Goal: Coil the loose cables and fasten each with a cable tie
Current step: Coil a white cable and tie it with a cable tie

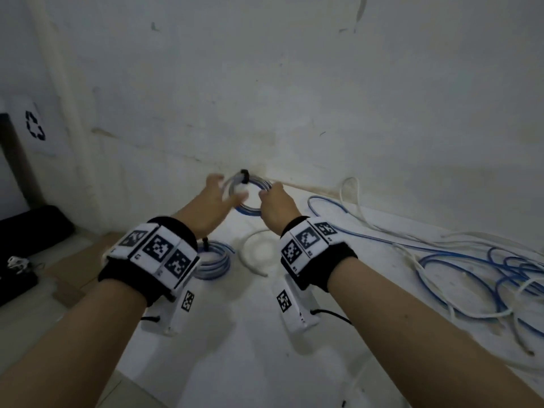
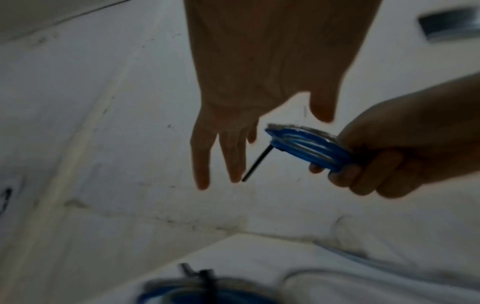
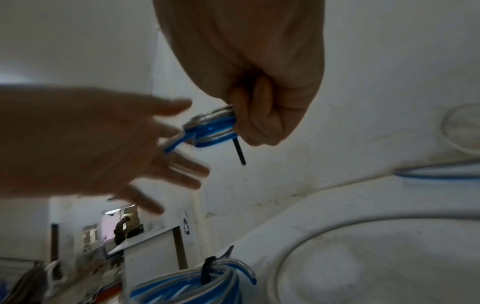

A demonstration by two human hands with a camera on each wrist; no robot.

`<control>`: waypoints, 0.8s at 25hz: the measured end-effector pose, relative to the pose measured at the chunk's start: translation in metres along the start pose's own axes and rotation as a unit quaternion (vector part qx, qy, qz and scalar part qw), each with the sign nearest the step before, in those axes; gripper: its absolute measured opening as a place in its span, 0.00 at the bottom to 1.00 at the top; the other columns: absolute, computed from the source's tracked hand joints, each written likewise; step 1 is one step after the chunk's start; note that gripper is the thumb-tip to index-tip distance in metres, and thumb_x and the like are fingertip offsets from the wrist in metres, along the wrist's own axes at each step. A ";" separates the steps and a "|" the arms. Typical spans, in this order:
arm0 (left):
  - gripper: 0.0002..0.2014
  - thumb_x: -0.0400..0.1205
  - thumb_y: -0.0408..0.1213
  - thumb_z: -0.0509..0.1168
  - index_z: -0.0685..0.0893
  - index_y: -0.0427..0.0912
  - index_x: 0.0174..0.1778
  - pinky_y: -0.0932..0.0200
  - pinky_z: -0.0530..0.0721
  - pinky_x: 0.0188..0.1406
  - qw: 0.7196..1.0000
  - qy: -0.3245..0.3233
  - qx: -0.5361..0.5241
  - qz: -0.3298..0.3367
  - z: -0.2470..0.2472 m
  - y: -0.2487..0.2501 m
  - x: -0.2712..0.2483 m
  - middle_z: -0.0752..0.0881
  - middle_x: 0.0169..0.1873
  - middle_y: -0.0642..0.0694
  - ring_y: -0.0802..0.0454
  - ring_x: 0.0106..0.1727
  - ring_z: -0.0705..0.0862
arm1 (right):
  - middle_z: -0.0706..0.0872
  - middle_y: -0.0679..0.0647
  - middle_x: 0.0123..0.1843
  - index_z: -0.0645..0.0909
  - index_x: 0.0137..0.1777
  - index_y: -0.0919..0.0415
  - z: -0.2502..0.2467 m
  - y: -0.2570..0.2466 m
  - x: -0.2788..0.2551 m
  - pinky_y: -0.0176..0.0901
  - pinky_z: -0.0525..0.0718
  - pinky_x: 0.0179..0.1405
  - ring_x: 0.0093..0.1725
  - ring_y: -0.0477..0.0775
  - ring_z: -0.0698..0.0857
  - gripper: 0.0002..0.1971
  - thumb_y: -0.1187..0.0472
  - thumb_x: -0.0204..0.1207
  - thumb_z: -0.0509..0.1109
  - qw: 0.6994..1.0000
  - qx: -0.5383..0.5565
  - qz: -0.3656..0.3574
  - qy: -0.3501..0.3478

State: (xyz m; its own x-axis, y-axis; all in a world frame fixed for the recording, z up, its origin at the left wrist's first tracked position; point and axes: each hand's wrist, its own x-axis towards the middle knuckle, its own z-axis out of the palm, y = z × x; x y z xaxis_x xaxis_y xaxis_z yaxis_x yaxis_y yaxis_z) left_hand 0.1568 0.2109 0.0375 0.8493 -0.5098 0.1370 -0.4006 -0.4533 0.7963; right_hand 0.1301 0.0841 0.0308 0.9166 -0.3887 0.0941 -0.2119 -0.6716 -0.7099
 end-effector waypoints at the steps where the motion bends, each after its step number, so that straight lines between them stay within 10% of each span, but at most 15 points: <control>1: 0.33 0.82 0.51 0.59 0.55 0.39 0.78 0.60 0.69 0.59 0.992 -0.050 0.112 -0.030 -0.001 -0.014 0.002 0.70 0.73 0.40 0.46 0.69 0.73 | 0.76 0.69 0.66 0.65 0.70 0.73 0.007 0.004 0.014 0.47 0.72 0.51 0.64 0.66 0.78 0.17 0.64 0.85 0.49 0.999 -0.018 0.018 -0.023; 6: 0.31 0.82 0.53 0.58 0.63 0.41 0.78 0.56 0.66 0.72 0.901 -0.234 0.357 -0.076 0.002 -0.057 0.004 0.65 0.78 0.43 0.47 0.77 0.66 | 0.74 0.68 0.70 0.64 0.73 0.73 0.042 0.010 0.063 0.47 0.76 0.63 0.69 0.65 0.76 0.20 0.64 0.84 0.51 0.994 0.013 0.075 -0.078; 10: 0.18 0.84 0.45 0.56 0.77 0.37 0.65 0.58 0.72 0.61 0.869 -0.248 0.420 -0.084 -0.009 -0.059 0.002 0.73 0.69 0.38 0.46 0.67 0.75 | 0.79 0.56 0.42 0.68 0.72 0.73 0.064 0.014 0.074 0.32 0.80 0.33 0.53 0.60 0.82 0.19 0.65 0.84 0.53 0.981 -0.002 0.077 -0.179; 14: 0.30 0.77 0.48 0.68 0.68 0.44 0.74 0.60 0.74 0.60 0.880 -0.219 0.409 -0.101 -0.019 -0.062 0.003 0.75 0.69 0.44 0.46 0.67 0.76 | 0.71 0.68 0.73 0.58 0.77 0.69 0.083 0.017 0.078 0.52 0.72 0.68 0.72 0.66 0.72 0.26 0.60 0.83 0.58 0.979 -0.118 0.058 -0.155; 20: 0.44 0.72 0.53 0.72 0.58 0.44 0.79 0.57 0.74 0.63 0.874 -0.234 0.407 -0.126 -0.017 -0.068 0.011 0.65 0.72 0.46 0.46 0.69 0.73 | 0.68 0.65 0.73 0.66 0.72 0.65 0.087 0.013 0.072 0.53 0.68 0.70 0.72 0.64 0.69 0.21 0.53 0.85 0.54 0.922 -0.328 -0.045 -0.200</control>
State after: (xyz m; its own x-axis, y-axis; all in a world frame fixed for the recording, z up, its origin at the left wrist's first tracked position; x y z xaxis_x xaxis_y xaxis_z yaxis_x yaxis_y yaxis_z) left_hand 0.1997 0.2486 -0.0051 0.7880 -0.4762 -0.3903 -0.4952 -0.8669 0.0581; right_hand 0.2225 0.1022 -0.0327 0.9641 -0.1372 -0.2272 -0.1686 -0.9777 -0.1250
